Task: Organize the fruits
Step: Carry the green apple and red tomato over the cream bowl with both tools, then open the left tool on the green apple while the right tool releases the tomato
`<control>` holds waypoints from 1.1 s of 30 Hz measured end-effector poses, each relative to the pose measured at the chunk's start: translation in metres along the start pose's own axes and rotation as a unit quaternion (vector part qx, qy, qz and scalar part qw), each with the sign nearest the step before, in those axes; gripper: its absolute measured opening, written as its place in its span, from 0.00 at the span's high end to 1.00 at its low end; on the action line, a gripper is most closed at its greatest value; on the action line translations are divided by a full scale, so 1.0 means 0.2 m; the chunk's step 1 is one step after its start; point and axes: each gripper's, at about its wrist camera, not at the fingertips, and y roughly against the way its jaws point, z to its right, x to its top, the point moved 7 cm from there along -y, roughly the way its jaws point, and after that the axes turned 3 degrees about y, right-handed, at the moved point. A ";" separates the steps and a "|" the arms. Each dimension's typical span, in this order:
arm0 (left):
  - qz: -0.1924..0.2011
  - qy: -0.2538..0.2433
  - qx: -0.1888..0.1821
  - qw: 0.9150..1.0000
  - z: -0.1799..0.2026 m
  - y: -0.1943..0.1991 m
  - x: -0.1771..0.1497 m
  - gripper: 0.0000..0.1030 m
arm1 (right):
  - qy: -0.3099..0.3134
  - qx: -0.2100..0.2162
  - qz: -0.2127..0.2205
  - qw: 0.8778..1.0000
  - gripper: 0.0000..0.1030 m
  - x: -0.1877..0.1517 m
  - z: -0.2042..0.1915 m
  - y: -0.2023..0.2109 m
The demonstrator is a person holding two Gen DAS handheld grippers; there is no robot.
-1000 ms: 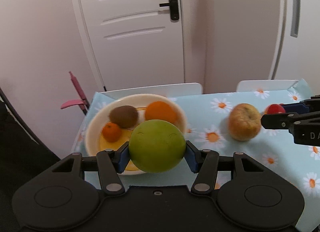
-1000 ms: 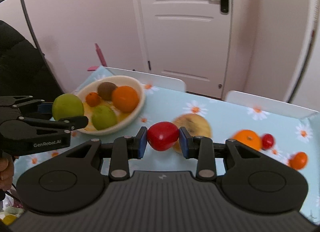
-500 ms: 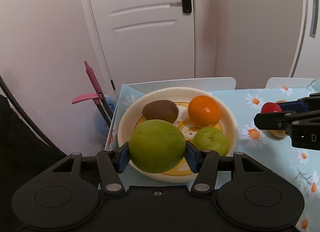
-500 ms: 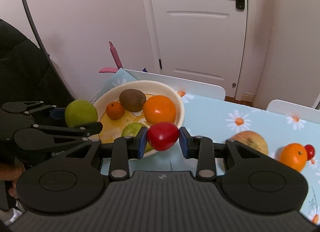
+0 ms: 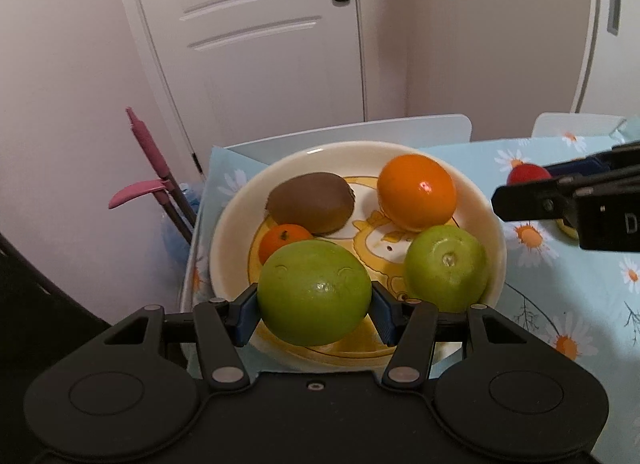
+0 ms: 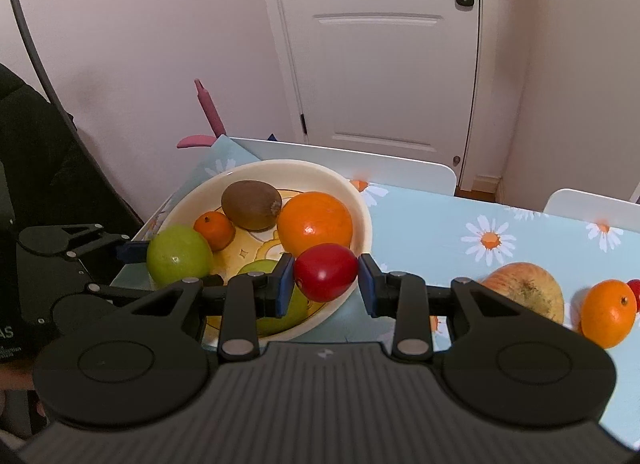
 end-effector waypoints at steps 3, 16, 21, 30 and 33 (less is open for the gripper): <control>-0.005 -0.002 -0.004 1.000 0.01 -0.02 -0.01 0.40 | 0.001 0.002 -0.002 1.000 0.53 0.01 0.01 -0.01; 0.031 0.038 0.015 0.999 -0.03 0.18 0.02 0.06 | 0.029 0.036 -0.018 0.999 0.53 0.05 0.03 0.00; 0.029 0.057 0.023 0.998 -0.02 0.25 -0.01 0.06 | 0.045 0.051 -0.023 0.997 0.53 0.07 0.01 -0.02; 0.027 0.077 0.040 0.996 0.00 0.32 -0.04 0.06 | 0.052 0.072 -0.041 0.995 0.53 0.07 0.03 -0.09; 0.024 0.083 0.043 0.995 0.00 0.32 -0.05 0.06 | 0.043 0.075 -0.047 0.995 0.53 0.06 0.05 -0.13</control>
